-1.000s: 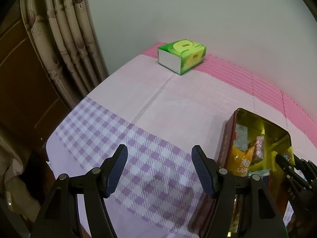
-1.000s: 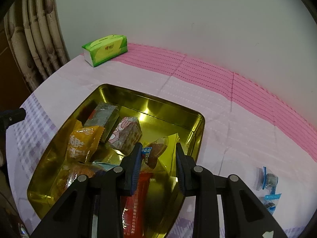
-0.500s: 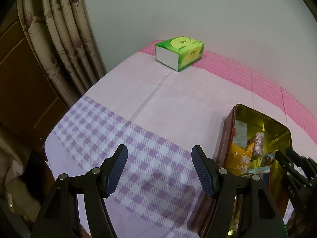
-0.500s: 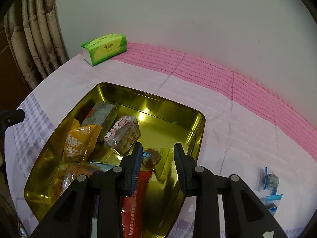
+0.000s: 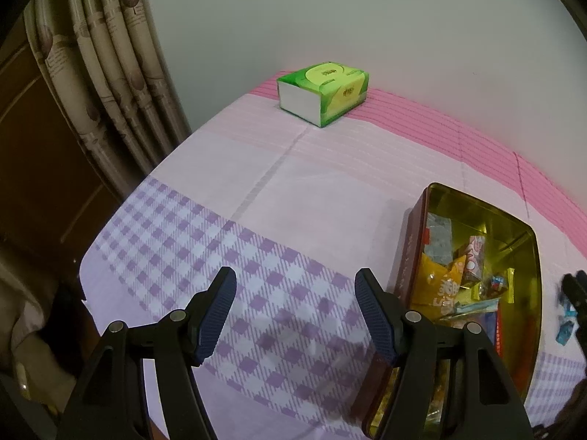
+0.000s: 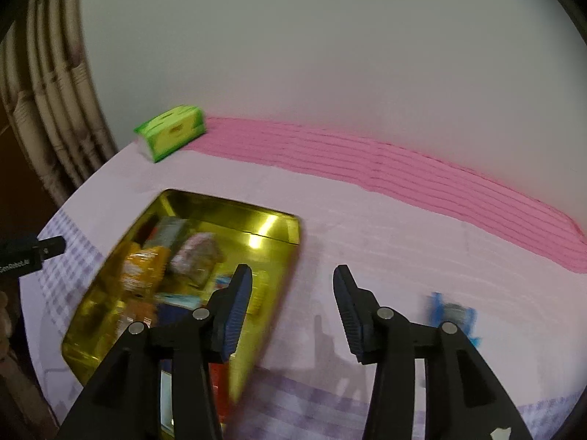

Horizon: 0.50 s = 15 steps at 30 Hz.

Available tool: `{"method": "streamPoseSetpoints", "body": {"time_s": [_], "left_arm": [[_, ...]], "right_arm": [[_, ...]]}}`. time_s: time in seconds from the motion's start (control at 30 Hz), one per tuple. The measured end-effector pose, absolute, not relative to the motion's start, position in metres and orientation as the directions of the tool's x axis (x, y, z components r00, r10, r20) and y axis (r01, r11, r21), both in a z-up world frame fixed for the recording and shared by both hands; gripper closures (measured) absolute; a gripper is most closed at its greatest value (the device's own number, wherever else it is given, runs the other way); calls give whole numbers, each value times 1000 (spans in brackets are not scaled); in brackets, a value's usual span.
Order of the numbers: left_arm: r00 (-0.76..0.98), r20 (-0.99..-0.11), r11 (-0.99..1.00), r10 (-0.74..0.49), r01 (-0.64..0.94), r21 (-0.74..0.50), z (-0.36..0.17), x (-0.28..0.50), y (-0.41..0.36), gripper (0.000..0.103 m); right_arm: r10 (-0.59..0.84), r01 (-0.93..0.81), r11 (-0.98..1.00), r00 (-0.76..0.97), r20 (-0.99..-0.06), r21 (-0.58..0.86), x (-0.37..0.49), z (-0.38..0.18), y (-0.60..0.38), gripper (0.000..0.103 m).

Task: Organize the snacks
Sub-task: 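Grasp the blue printed candy on the cloth with the right gripper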

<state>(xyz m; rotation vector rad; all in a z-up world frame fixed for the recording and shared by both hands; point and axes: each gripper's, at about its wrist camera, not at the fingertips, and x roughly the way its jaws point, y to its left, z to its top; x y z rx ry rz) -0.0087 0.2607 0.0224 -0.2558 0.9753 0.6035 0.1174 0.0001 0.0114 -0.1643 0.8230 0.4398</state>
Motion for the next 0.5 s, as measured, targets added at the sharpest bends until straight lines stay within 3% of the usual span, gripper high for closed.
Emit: {"method": "streamPoseSetpoints", "body": {"time_s": [0.5], "left_arm": [[416,-833,818,364,-570,73,23,-6,254,35]], "right_arm": [[138,-233,972,584,-800,-2,128,-32,-110,57]]}}
